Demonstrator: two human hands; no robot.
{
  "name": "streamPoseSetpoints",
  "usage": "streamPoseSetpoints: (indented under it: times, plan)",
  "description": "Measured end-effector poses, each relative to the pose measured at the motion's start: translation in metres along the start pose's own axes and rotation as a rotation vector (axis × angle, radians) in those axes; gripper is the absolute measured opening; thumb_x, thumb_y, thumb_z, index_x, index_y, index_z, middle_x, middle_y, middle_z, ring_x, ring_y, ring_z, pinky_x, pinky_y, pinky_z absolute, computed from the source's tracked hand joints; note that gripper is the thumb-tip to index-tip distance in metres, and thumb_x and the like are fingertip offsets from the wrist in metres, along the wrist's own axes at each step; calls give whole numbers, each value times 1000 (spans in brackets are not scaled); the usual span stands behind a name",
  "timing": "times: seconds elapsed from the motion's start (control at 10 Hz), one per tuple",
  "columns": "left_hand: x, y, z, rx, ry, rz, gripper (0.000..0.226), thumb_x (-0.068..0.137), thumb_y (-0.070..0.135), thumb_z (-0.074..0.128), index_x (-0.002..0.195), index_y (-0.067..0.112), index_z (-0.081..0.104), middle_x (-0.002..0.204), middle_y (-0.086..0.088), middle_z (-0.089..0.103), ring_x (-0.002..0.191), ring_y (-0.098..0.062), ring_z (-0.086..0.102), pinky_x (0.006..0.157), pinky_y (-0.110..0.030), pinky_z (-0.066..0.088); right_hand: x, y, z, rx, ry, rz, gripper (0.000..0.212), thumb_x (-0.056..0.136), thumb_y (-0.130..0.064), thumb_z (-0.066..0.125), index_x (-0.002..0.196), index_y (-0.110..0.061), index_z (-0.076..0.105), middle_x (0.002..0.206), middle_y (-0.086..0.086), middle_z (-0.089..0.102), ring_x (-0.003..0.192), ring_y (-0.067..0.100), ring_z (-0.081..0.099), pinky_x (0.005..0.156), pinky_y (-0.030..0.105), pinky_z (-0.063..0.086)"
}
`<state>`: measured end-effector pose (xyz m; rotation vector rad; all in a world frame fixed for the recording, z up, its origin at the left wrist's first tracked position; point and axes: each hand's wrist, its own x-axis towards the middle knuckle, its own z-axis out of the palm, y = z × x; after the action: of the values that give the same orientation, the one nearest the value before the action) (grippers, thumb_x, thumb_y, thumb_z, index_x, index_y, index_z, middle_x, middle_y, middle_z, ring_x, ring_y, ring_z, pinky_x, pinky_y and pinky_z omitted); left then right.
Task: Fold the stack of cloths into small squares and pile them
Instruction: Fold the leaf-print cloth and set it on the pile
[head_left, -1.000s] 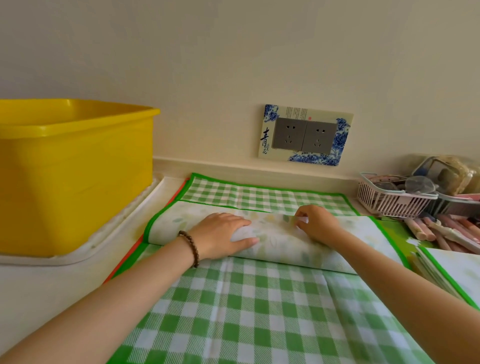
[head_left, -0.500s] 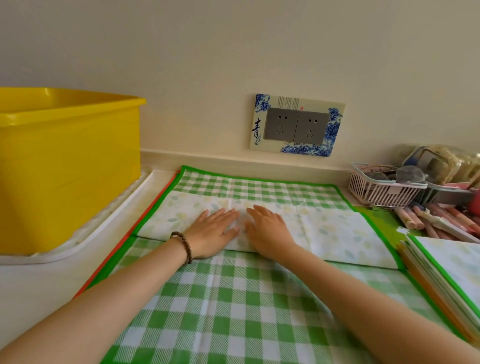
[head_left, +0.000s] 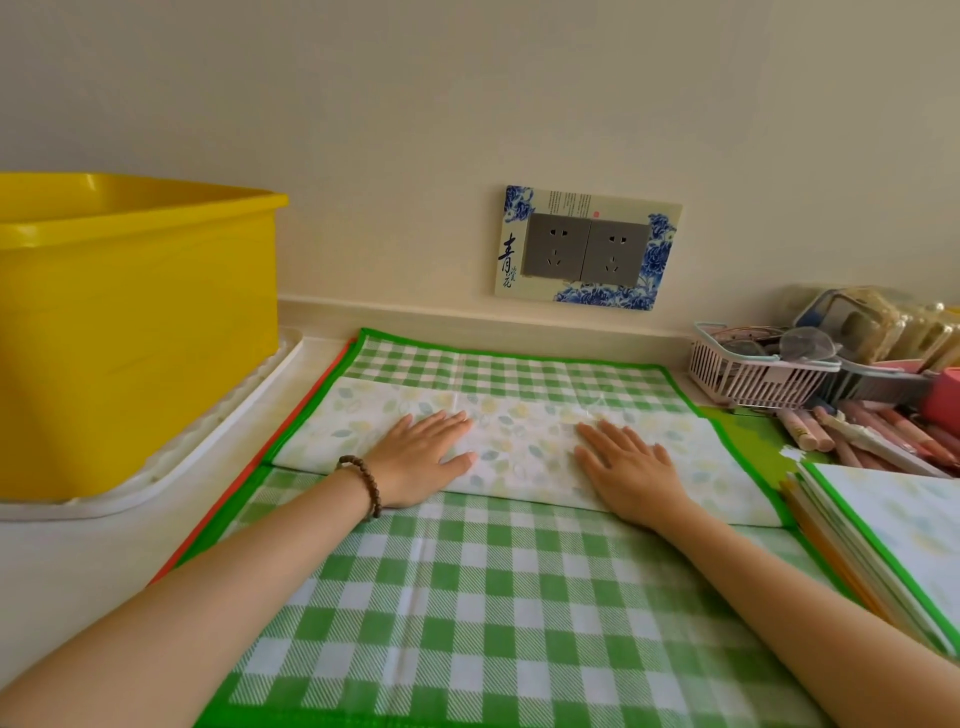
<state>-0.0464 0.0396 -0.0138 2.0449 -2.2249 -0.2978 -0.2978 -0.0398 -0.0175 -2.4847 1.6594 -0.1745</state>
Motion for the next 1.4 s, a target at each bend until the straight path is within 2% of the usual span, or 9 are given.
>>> streamPoseSetpoints:
  times: [0.3,0.5,0.6,0.7,0.8,0.9,1.0,1.3,1.4]
  plan:
    - [0,1,0,16,11,-35,64,95,58,19,150,31,3,157,14,-4,144,-6,-6,117,-41,-6,-8,68,-17,-39,1,181,56,96,-57,14,148,-38,11,159,-6,3,146,17,2,118,42,1]
    - [0,2,-1,35,12,-59,68,92,64,20,150,32,4,158,13,-3,145,-10,-5,117,-44,-4,-7,55,-22,-16,22,186,55,97,-54,18,148,-33,16,159,-2,5,146,20,3,118,45,0]
    - [-1,3,-1,27,13,-61,76,86,71,18,150,32,4,158,12,-3,145,-10,-5,117,-45,-4,-10,17,-21,7,54,41,56,97,-53,23,148,-31,20,159,-2,7,146,18,6,117,42,2]
    - [-2,3,-3,-3,5,-47,111,57,93,5,150,32,5,158,13,-1,145,-10,-5,117,-45,-4,-15,-26,-15,48,10,-131,60,94,-58,23,148,-30,22,159,-3,6,146,18,2,117,43,-1]
    - [-2,2,-3,-29,1,-42,117,49,97,9,149,35,7,158,14,0,145,-10,-5,117,-45,-5,-20,-46,-4,63,-15,-183,61,93,-61,24,148,-34,20,159,-5,7,146,16,1,117,42,-1]
    - [-3,3,-3,-25,-1,-49,93,69,87,26,148,41,10,158,13,1,145,-11,-5,117,-46,-5,-23,-45,3,52,-32,-174,63,91,-65,23,148,-38,16,158,-8,9,146,13,2,119,40,1]
    - [-3,4,-4,-24,-4,-44,84,75,80,31,147,43,11,158,12,1,145,-11,-5,116,-47,-6,-22,-43,3,40,-40,-171,65,90,-67,22,147,-40,14,158,-9,8,146,12,2,118,40,1]
    - [-19,-42,-10,-55,31,-118,104,53,96,19,145,47,13,157,15,4,145,-10,-3,115,-50,-6,-22,-40,2,53,-53,-185,66,87,-71,20,147,-42,12,158,-12,6,145,10,1,119,39,0]
    - [-32,-64,-17,-92,55,-162,104,56,94,23,146,43,15,158,13,6,145,-12,-1,117,-45,1,-22,-40,2,53,-55,-188,66,87,-71,20,147,-42,12,158,-12,6,145,10,1,119,39,0]
